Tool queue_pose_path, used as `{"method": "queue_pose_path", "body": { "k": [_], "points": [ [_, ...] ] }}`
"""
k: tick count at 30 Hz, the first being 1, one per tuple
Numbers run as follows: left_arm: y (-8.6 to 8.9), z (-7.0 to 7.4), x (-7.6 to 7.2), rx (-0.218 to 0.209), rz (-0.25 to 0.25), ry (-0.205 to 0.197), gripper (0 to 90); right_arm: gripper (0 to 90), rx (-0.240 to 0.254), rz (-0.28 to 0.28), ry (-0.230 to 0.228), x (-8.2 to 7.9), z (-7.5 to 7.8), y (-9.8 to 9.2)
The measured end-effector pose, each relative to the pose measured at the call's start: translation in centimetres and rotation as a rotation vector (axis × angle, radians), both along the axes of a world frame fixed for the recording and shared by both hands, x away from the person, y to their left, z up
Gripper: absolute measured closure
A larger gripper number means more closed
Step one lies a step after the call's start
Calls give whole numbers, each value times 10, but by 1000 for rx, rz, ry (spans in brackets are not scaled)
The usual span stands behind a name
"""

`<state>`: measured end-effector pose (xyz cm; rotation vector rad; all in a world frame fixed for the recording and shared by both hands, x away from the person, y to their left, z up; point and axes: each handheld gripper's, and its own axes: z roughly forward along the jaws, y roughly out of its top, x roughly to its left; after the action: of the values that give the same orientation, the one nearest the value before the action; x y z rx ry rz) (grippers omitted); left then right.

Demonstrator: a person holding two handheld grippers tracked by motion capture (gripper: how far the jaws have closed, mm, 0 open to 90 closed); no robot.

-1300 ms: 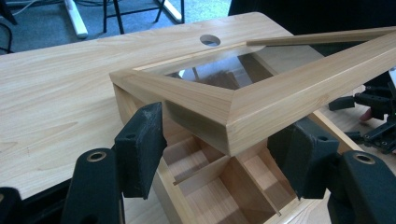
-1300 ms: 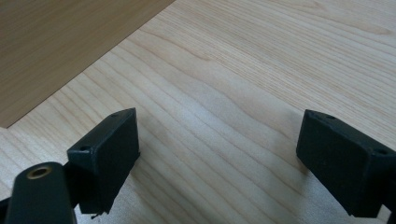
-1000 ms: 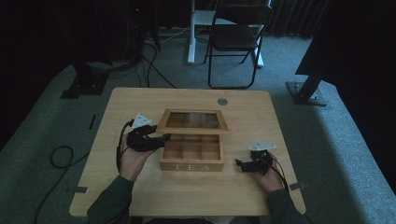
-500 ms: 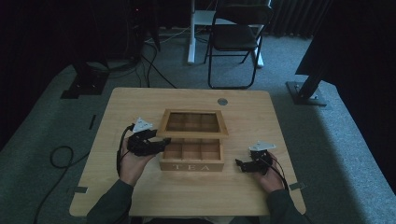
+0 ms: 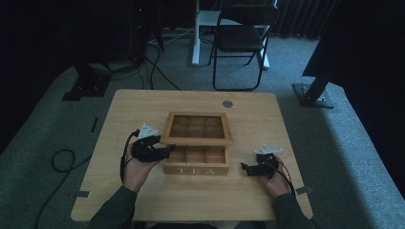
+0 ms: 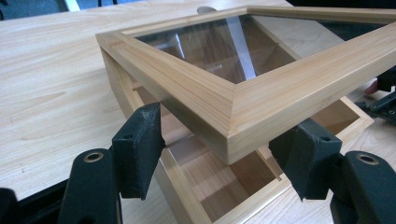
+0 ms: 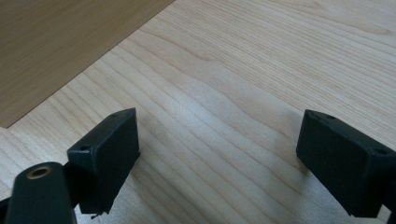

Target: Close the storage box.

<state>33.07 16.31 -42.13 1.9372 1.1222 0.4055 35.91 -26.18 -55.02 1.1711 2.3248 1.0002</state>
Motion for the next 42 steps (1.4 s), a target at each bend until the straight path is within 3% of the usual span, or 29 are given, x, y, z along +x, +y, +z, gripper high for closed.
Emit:
{"method": "queue_pose_path", "body": {
  "k": [14, 42],
  "points": [
    [-2, -13, -3, 18, -2, 25, 352, 128, 0, 0, 1, 0, 0, 0],
    [-3, -25, -7, 28, -2, 42, 357, 128, 0, 0, 1, 0, 0, 0]
  ]
}}
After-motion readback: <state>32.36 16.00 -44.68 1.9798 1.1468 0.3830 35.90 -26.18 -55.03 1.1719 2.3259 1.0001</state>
